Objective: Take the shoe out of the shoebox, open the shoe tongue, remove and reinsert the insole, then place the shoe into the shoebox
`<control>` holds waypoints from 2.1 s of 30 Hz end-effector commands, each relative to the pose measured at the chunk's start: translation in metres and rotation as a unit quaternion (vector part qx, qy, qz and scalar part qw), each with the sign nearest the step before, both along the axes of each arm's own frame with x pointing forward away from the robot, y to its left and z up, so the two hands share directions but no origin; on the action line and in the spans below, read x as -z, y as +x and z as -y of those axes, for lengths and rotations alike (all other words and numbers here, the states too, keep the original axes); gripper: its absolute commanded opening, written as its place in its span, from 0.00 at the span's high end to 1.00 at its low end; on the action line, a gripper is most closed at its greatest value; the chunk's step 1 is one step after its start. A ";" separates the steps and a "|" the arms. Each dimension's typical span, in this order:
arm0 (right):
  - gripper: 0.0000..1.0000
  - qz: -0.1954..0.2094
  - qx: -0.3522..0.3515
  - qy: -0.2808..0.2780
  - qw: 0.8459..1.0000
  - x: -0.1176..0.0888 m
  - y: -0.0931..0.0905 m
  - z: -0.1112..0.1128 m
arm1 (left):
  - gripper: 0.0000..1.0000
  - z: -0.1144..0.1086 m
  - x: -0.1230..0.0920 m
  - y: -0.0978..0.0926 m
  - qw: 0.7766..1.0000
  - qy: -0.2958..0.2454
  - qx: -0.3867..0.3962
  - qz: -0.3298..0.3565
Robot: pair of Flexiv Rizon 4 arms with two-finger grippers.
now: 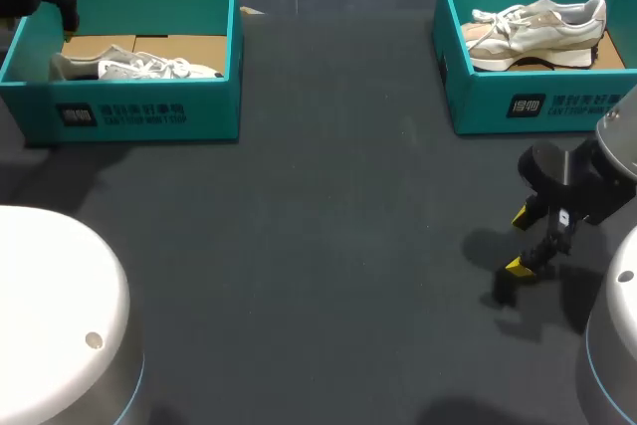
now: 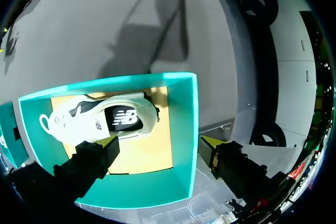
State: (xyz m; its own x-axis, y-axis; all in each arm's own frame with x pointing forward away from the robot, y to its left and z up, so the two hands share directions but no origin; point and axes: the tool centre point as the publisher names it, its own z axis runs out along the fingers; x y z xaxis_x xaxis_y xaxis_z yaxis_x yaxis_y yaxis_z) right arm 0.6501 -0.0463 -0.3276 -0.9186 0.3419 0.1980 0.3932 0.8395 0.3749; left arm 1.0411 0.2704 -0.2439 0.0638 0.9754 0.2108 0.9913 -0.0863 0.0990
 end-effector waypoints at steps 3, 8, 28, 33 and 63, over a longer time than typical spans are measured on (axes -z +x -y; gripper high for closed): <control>0.00 0.001 0.001 -0.001 1.000 -0.001 -0.002 0.000 | 0.00 -0.006 -0.044 -0.017 1.000 -0.011 0.001 -0.007; 0.00 0.001 0.001 -0.001 1.000 -0.001 -0.002 0.000 | 0.00 -0.007 -0.061 -0.024 1.000 -0.017 -0.001 -0.007; 0.00 0.001 0.001 -0.001 1.000 -0.001 -0.002 0.000 | 0.00 -0.010 -0.085 -0.030 0.999 -0.031 -0.018 -0.027; 0.00 -0.006 0.014 -0.009 1.000 -0.014 0.011 0.004 | 0.00 -0.010 -0.085 -0.030 0.999 -0.031 -0.018 -0.027; 0.00 -0.001 0.140 -0.001 0.990 -0.100 0.165 0.057 | 0.00 -0.010 -0.085 -0.030 0.999 -0.031 -0.018 -0.027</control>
